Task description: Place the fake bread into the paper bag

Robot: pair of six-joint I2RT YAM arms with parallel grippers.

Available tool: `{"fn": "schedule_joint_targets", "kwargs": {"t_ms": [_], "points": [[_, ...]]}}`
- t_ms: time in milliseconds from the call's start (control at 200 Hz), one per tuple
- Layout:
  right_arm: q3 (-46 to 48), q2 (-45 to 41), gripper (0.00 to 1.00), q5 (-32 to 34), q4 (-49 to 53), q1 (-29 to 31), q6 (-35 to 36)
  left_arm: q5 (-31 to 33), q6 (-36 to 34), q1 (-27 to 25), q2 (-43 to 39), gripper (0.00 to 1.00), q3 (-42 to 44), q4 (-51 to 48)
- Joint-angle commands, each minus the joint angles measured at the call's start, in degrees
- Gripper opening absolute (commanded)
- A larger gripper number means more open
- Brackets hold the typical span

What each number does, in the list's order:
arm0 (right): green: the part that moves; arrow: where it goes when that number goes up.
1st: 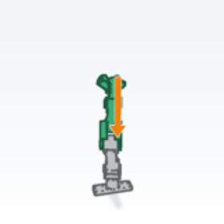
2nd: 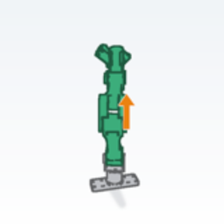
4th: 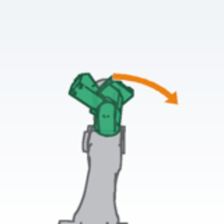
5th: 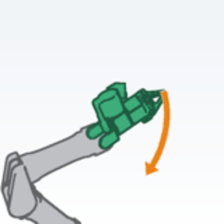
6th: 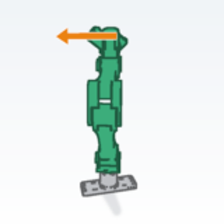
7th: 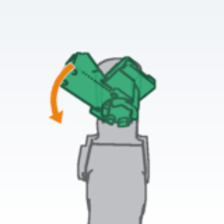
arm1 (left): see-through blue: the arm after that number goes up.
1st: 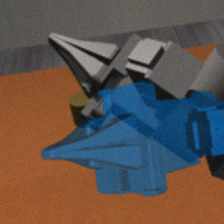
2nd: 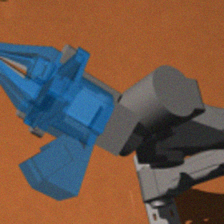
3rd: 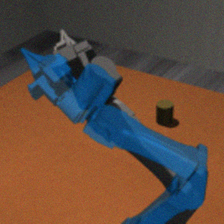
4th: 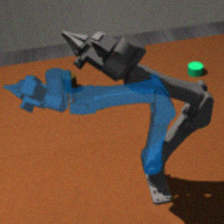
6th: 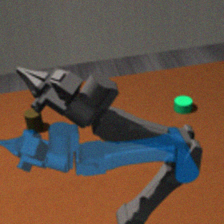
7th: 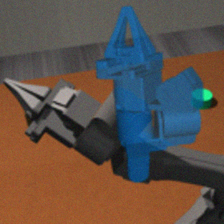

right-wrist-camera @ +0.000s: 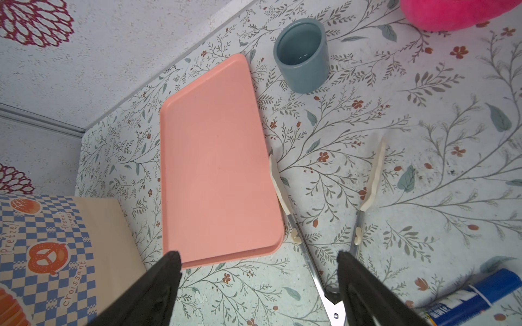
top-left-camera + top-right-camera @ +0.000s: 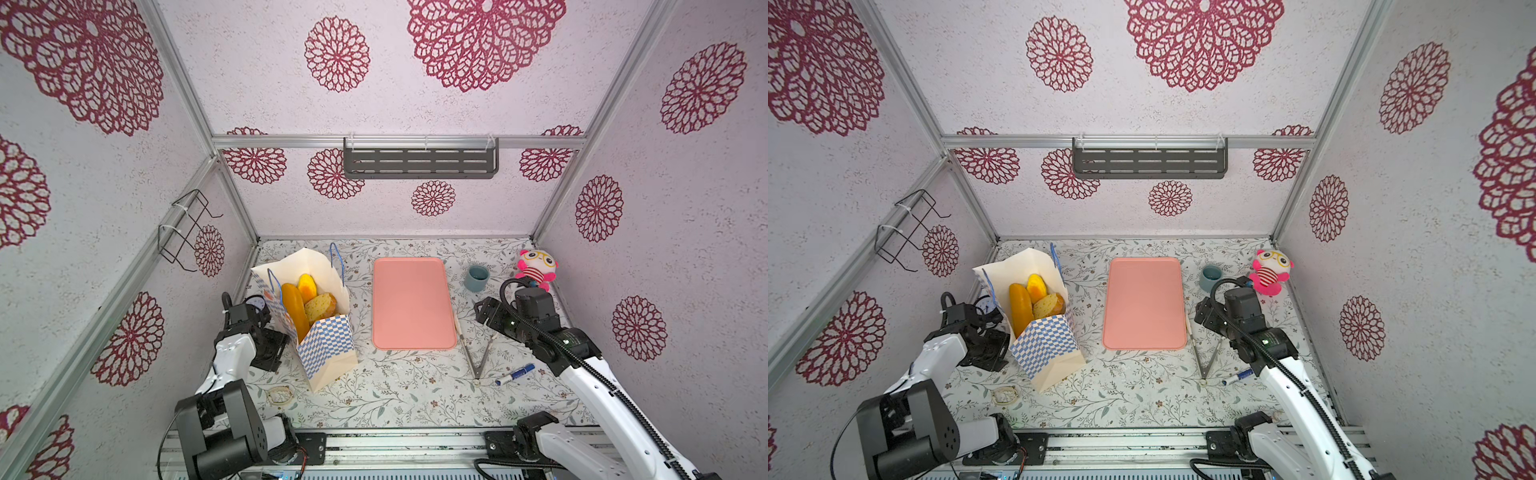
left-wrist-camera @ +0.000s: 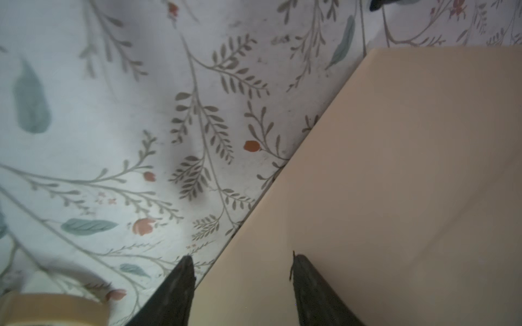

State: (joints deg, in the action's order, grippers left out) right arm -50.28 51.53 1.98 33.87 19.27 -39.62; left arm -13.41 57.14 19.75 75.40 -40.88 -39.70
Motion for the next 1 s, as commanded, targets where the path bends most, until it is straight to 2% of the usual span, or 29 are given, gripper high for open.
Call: {"fn": "schedule_joint_targets", "kwargs": {"t_ms": [0, 185, 290, 460, 660, 841, 926, 996], "points": [[-1.3, -0.6, 0.89, 1.4, 0.9, -0.3, -0.3, -1.7, -1.3, -2.1, 3.8, 0.60, -2.7, 5.8], [-1.0, 0.0, 0.89, 1.5, 0.8, -0.4, -0.5, -3.4, -3.8, -5.3, 10.8, 0.64, -7.5, 8.6], [-0.9, 0.5, 0.89, 1.5, 0.5, -0.4, -0.6, -6.4, -5.3, -6.3, 15.1, 0.67, -10.0, 10.6], [-1.2, 1.9, 0.89, 2.7, -0.3, -0.5, 0.6, -6.0, -9.6, -7.7, 18.3, 0.78, -15.7, 7.6], [-2.6, 4.4, 0.90, 10.1, -2.1, -1.9, 3.6, 1.3, -12.5, -5.6, 7.1, 1.00, -16.5, 0.1], [-2.4, 5.6, 0.91, 17.4, -9.5, -3.4, 8.7, 8.3, -15.2, -2.8, -6.6, 0.97, -15.2, -4.3], [-0.7, 6.6, 0.89, 22.2, -13.7, -3.7, 9.8, 15.0, -17.0, -2.6, -12.7, 0.97, -14.8, -4.7], [2.6, 6.6, 0.92, 26.9, -19.4, -3.8, 11.4, 20.5, -18.1, -2.6, -18.1, 0.97, -12.6, -0.8]]}}
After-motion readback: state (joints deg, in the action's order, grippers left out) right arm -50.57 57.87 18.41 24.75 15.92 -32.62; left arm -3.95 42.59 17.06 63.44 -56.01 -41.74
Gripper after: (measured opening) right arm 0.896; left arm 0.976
